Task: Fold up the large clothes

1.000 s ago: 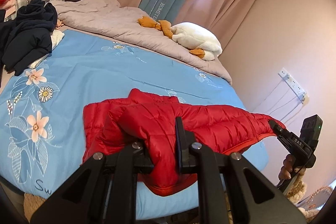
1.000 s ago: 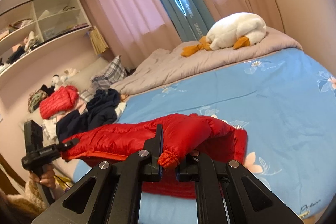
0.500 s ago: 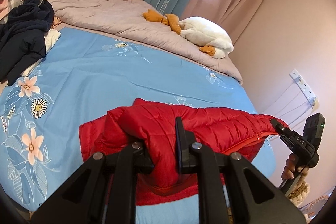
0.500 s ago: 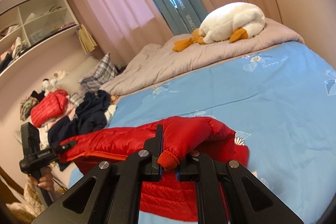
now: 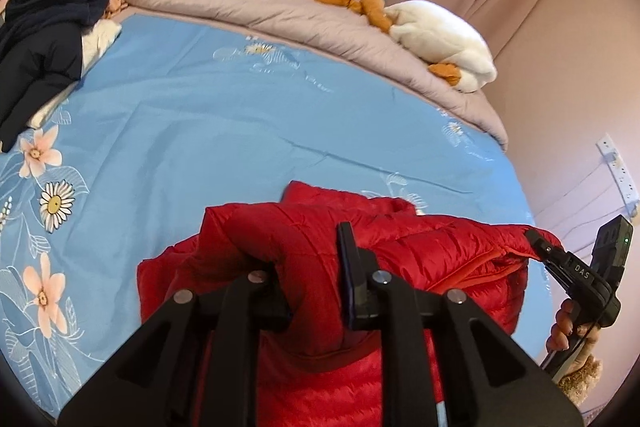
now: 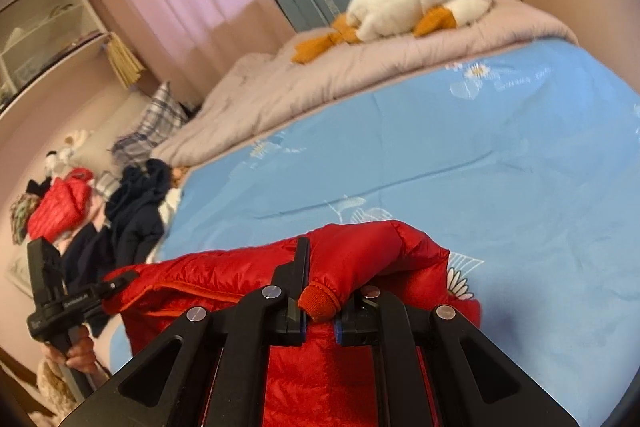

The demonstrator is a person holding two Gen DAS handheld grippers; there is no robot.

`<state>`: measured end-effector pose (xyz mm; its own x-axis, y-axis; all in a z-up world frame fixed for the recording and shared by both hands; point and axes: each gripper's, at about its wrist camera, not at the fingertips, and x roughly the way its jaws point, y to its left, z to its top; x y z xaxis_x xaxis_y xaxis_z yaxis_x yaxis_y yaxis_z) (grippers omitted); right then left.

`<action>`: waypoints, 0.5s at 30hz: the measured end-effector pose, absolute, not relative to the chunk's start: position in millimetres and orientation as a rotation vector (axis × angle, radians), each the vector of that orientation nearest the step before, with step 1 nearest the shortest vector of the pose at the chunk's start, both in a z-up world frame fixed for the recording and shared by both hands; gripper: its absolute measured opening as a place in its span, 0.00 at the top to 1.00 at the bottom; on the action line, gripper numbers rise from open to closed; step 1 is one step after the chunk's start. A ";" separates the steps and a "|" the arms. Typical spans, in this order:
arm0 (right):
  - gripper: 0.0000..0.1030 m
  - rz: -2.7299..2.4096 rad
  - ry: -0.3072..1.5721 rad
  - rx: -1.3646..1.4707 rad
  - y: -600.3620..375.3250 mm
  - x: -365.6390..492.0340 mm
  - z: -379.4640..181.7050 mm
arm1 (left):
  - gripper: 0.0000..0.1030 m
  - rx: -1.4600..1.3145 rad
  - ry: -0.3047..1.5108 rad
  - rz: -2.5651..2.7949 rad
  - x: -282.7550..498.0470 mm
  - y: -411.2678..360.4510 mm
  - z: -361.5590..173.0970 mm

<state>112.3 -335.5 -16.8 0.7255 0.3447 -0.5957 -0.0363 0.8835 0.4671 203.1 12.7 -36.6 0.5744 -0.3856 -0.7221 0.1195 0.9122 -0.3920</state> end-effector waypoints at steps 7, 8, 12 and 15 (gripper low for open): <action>0.91 0.204 0.751 0.422 -330.9 124.8 -28.9 | 0.52 -0.332 0.947 -0.313 212.8 12.7 -49.8; 0.91 0.208 0.745 0.418 -329.9 123.8 -27.6 | 0.49 -0.336 0.933 -0.325 211.0 14.1 -47.0; 0.76 0.197 0.735 0.410 -328.7 122.1 -21.6 | 0.31 -0.382 0.912 -0.364 206.8 19.3 -38.1; 0.50 0.184 0.701 0.419 -332.4 119.7 -14.9 | 0.18 -0.345 0.848 -0.316 199.6 23.1 -22.9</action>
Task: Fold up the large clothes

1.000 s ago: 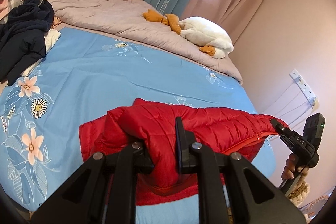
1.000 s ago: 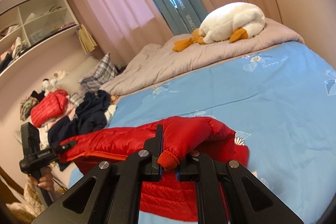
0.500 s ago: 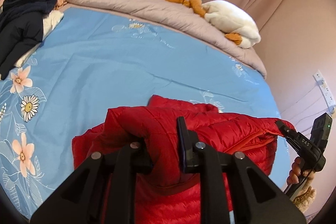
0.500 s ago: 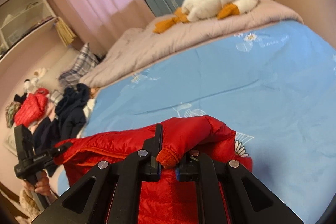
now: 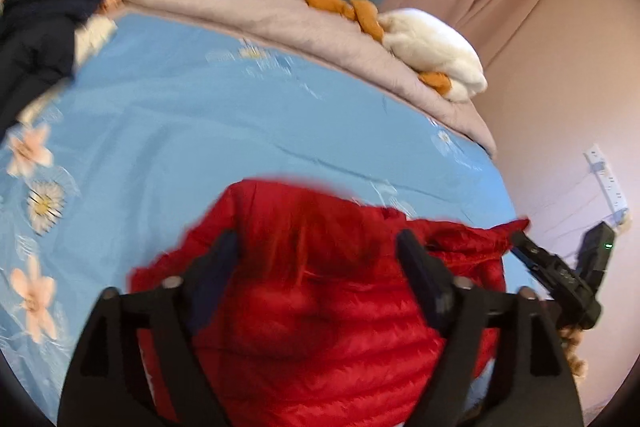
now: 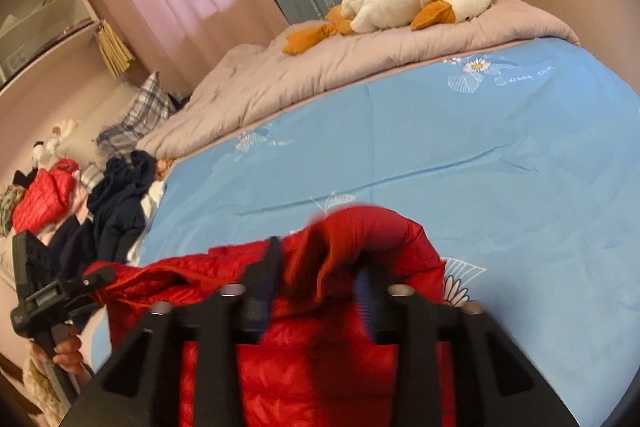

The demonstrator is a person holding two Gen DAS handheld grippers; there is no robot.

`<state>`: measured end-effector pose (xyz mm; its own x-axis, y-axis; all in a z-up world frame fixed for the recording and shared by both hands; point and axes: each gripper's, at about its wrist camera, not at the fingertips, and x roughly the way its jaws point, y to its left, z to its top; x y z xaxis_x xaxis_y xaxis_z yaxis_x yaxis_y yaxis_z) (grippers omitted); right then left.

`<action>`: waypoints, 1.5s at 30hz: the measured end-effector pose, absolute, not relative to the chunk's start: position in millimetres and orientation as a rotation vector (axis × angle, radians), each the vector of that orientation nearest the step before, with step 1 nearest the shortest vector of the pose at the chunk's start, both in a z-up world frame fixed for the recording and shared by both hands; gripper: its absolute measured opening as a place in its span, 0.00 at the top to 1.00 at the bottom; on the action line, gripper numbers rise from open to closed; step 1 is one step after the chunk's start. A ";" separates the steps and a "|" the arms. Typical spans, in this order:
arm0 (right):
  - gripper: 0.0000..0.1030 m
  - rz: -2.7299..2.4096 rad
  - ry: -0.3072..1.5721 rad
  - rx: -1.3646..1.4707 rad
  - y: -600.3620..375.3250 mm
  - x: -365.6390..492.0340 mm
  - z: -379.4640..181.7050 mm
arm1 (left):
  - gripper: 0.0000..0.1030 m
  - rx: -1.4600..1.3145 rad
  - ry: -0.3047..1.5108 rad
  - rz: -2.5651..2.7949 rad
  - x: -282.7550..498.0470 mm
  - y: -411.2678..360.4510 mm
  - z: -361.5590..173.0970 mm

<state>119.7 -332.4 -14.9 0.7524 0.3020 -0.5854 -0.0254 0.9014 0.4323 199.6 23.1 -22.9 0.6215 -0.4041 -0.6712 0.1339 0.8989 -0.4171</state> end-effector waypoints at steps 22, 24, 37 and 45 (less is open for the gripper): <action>0.49 0.043 0.926 0.348 -344.3 148.2 -69.4 | 0.62 -0.247 1.036 -0.192 249.4 55.2 -95.9; 0.64 0.034 0.936 0.331 -343.3 149.1 -71.5 | 0.79 -0.238 1.053 -0.191 250.3 54.1 -99.9; 0.96 -0.042 0.852 0.297 -348.1 151.3 -61.7 | 0.91 -0.222 0.994 -0.156 260.2 53.2 -86.2; 0.96 -0.052 0.933 0.314 -348.8 163.2 -89.1 | 0.88 -0.246 1.066 -0.139 264.6 57.9 -115.4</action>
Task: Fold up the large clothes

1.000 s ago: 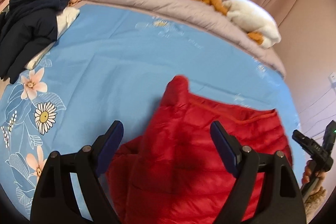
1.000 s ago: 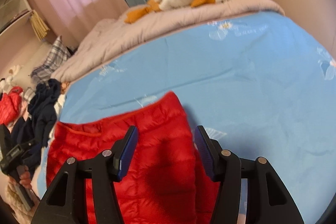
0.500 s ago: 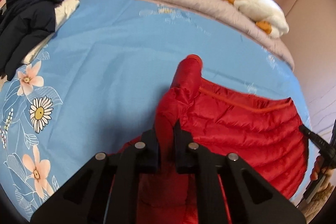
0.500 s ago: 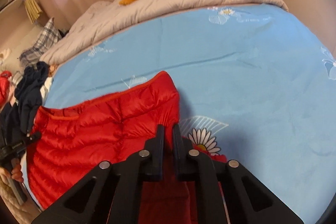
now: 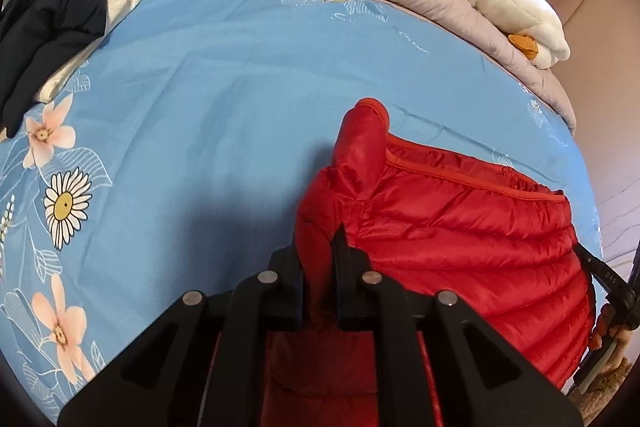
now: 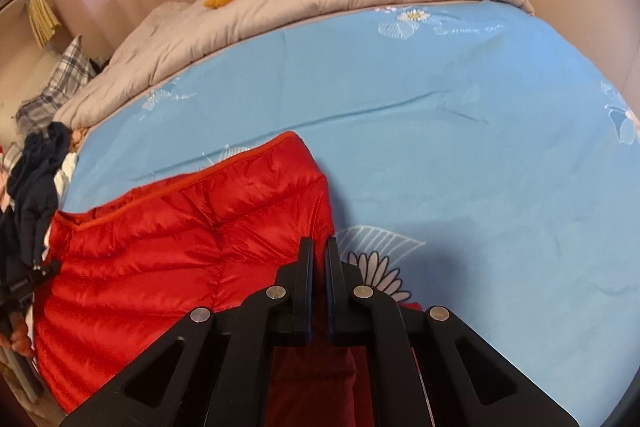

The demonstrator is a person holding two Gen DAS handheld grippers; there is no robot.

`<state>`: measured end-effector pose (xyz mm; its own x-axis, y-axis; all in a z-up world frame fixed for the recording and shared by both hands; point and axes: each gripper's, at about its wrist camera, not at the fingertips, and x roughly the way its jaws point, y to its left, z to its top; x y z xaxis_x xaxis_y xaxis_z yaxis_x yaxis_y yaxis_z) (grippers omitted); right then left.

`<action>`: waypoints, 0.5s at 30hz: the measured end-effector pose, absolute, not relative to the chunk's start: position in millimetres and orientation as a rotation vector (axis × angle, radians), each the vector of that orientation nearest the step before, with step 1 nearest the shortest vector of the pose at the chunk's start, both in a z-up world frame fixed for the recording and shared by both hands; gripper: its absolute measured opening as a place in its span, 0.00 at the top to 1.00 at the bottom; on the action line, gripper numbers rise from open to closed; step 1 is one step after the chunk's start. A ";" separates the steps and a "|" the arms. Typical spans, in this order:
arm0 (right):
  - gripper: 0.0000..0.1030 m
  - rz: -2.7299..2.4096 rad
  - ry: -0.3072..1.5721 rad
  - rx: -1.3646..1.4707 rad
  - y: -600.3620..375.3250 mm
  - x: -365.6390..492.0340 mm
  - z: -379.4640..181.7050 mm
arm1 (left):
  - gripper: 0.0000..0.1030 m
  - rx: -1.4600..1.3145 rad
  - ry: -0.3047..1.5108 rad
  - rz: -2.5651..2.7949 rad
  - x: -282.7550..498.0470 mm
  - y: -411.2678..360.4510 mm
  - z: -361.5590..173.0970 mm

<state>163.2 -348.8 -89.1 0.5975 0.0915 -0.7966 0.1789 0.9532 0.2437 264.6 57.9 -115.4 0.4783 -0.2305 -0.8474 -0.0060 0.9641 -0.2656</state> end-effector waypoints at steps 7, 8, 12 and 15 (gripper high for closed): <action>0.96 -0.077 0.917 0.277 -341.6 154.1 -76.2 | 0.82 -0.254 1.012 -0.138 247.1 58.3 -91.8; 0.96 -0.076 0.912 0.274 -341.5 152.5 -73.0 | 0.82 -0.262 0.997 -0.150 242.9 59.9 -85.9; 0.85 -0.086 0.870 0.250 -339.9 136.1 -52.7 | 0.62 -0.292 0.926 -0.170 218.0 66.9 -60.4; 0.49 -0.074 0.827 0.258 -339.8 121.0 -38.3 | 0.35 -0.298 0.897 -0.177 198.8 71.4 -48.5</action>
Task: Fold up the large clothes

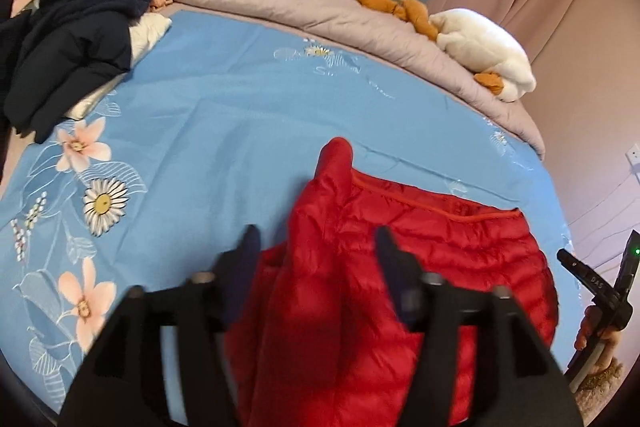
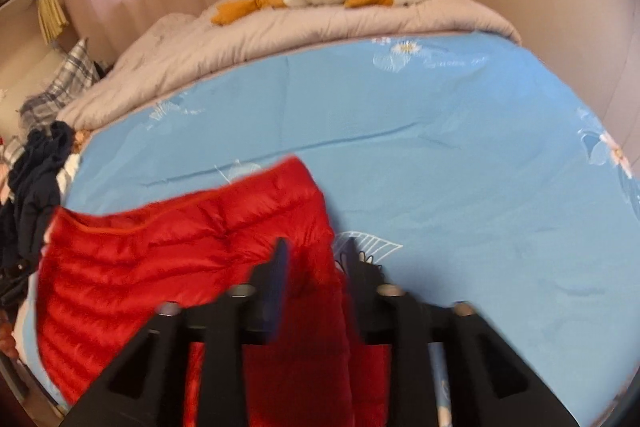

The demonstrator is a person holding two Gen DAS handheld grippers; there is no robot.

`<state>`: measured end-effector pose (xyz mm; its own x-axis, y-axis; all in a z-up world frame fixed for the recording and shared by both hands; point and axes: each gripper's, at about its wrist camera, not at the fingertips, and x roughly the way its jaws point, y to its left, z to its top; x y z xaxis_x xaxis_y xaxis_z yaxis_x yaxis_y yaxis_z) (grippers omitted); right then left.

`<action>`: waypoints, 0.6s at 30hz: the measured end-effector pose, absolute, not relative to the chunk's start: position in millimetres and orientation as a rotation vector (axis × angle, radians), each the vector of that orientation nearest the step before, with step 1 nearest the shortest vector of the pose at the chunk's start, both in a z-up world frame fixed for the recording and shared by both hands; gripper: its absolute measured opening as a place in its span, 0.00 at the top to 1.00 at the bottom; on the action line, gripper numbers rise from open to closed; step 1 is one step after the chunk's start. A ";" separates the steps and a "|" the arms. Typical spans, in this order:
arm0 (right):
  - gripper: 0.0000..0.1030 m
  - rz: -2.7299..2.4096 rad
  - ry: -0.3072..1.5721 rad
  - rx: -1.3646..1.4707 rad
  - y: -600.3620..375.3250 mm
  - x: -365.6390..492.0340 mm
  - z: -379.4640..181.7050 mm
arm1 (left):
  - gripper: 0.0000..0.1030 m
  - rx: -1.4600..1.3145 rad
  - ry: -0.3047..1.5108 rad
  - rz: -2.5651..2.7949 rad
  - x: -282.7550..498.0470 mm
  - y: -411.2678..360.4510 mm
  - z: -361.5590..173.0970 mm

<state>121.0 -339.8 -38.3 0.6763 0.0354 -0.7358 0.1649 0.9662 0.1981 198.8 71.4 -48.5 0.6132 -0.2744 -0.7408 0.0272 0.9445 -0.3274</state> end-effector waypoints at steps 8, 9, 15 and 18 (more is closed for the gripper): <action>0.08 -0.006 0.818 0.330 -344.0 84.3 -38.5 | 0.07 -0.298 0.928 -0.187 155.7 73.0 -62.9; 0.08 0.003 0.830 0.339 -345.6 81.4 -42.7 | 0.07 -0.300 0.937 -0.187 151.9 72.8 -67.1; 0.07 0.051 0.903 0.438 -351.4 66.8 -73.4 | 0.05 -0.337 1.017 -0.195 139.8 69.8 -94.0; 0.07 0.079 0.932 0.503 -355.3 63.6 -86.3 | 0.05 -0.353 1.041 -0.207 137.4 67.4 -103.0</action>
